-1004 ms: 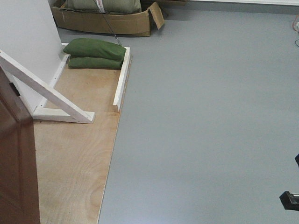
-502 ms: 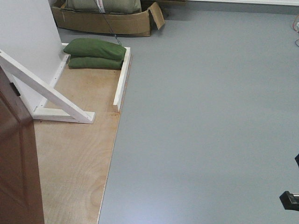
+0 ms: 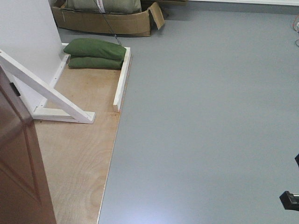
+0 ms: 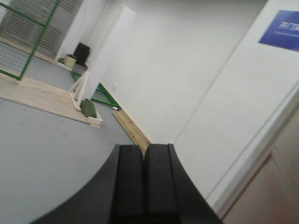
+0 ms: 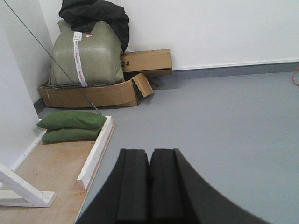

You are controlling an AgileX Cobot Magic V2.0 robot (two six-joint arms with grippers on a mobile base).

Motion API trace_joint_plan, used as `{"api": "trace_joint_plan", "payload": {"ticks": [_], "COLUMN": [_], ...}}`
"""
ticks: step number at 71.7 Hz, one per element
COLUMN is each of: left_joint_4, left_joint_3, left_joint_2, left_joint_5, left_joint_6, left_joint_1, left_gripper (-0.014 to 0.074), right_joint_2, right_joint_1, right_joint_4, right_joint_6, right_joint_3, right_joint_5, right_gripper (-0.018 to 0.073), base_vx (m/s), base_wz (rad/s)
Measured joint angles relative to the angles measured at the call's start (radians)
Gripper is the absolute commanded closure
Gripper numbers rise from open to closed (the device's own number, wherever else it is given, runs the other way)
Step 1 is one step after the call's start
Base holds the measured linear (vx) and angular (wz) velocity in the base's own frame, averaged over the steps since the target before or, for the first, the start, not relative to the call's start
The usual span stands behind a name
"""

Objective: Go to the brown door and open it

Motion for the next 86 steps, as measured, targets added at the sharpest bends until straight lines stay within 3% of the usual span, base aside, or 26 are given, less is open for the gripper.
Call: {"api": "trace_joint_plan", "payload": {"ticks": [15,25,48,65,86], "left_joint_4": [0.012,0.008,0.006,0.006,0.007], "left_joint_3": [0.0,0.001,0.001,0.001,0.001], "left_joint_2": [0.0,0.001,0.001,0.018,0.048], "left_joint_5": [0.239,0.341,0.374,0.374,0.399], "left_joint_6": [0.0,0.0,0.003,0.004,0.071], "left_joint_1": [-0.003,-0.057,-0.31,-0.532,-0.705], "left_gripper": [0.0586,0.0586,0.0586,0.0586,0.0586], "right_joint_2": [0.0,0.0,0.0,0.0,0.0], "right_joint_1": [0.0,0.0,0.0,0.0,0.0], "right_joint_4": [0.0,0.0,0.0,0.0,0.0], "right_joint_6": [0.0,0.0,0.0,0.0,0.0], "right_joint_3": [0.0,0.0,0.0,0.0,0.0], "right_joint_5": [0.0,0.0,0.0,0.0,0.0], "right_gripper": [0.0559,0.0559,0.0559,0.0559,0.0559], "base_vx": [0.0,0.0,0.0,0.0,0.0], "base_wz": [0.0,0.0,0.0,0.0,0.0]}}
